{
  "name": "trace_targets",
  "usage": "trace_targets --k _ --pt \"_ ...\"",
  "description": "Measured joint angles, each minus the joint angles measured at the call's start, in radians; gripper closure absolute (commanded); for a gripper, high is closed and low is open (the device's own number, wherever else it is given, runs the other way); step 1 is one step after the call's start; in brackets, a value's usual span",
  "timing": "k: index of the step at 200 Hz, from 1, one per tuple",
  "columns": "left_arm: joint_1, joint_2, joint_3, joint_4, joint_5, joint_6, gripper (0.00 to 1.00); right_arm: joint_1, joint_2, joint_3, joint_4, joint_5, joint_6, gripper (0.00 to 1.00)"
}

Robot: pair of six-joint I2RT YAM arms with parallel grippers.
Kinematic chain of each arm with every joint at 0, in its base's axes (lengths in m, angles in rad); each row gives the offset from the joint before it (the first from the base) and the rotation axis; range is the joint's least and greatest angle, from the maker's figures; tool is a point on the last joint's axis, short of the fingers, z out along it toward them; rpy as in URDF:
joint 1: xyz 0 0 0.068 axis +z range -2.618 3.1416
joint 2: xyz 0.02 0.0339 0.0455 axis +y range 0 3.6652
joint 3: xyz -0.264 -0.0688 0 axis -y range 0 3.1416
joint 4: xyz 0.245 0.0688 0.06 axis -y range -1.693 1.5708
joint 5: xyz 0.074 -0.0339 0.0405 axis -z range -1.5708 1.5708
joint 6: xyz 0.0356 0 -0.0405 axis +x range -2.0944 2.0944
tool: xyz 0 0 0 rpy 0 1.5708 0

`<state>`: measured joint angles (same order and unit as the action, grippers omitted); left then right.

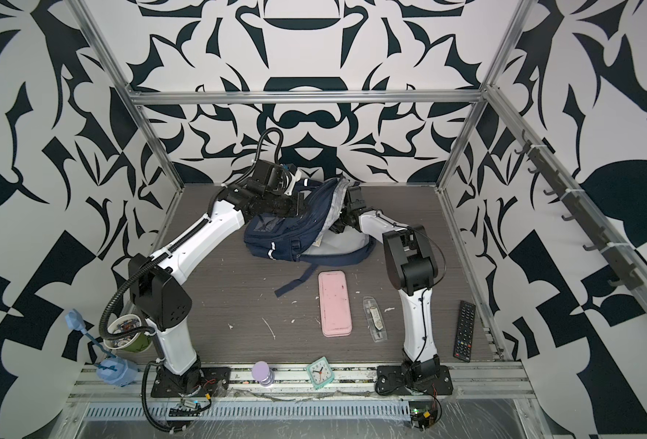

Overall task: Pack books, pencil case, and school supplies into a backpack
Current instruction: Place the book in the student bag.

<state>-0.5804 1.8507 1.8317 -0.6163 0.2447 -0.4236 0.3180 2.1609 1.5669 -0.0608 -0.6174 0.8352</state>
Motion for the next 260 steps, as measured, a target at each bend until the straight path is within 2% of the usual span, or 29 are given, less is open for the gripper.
trace_targets --k 21,38,77,91,95,105,108,112,160,192,260 --pt "0.0 0.0 0.0 0.0 0.001 -0.003 1.0 0.003 0.0 0.001 -0.01 0.006 -0.008 0.43" --pt "0.0 0.0 -0.003 0.005 0.007 -0.007 1.0 0.006 0.01 0.017 -0.015 0.005 -0.005 0.43" --pt "0.003 -0.001 -0.017 0.024 0.015 -0.024 1.0 0.03 0.113 0.129 0.037 -0.033 0.039 0.3" --pt "0.006 -0.002 -0.022 0.026 0.014 -0.026 1.0 0.041 0.148 0.176 0.013 -0.032 0.033 0.23" --pt "0.007 -0.002 -0.024 0.028 0.014 -0.026 1.0 0.043 0.153 0.188 -0.002 -0.03 0.024 0.16" --pt "0.009 -0.003 -0.026 0.029 0.014 -0.025 1.0 0.05 0.162 0.209 -0.04 -0.018 0.008 0.13" --pt "0.01 -0.004 -0.026 0.029 0.014 -0.026 1.0 0.051 0.162 0.216 -0.056 -0.014 -0.004 0.06" --pt "0.01 -0.005 -0.027 0.029 0.014 -0.025 1.0 0.053 0.161 0.22 -0.071 -0.007 -0.007 0.03" --pt "0.016 -0.023 -0.042 0.033 0.014 -0.025 1.0 0.054 0.103 0.247 -0.268 0.116 -0.157 0.01" --pt "0.016 -0.023 -0.043 0.034 0.016 -0.026 1.0 0.053 0.072 0.222 -0.291 0.126 -0.198 0.18" --pt "0.017 -0.023 -0.043 0.034 0.021 -0.032 1.0 0.054 0.101 0.179 -0.154 0.017 -0.116 0.53"
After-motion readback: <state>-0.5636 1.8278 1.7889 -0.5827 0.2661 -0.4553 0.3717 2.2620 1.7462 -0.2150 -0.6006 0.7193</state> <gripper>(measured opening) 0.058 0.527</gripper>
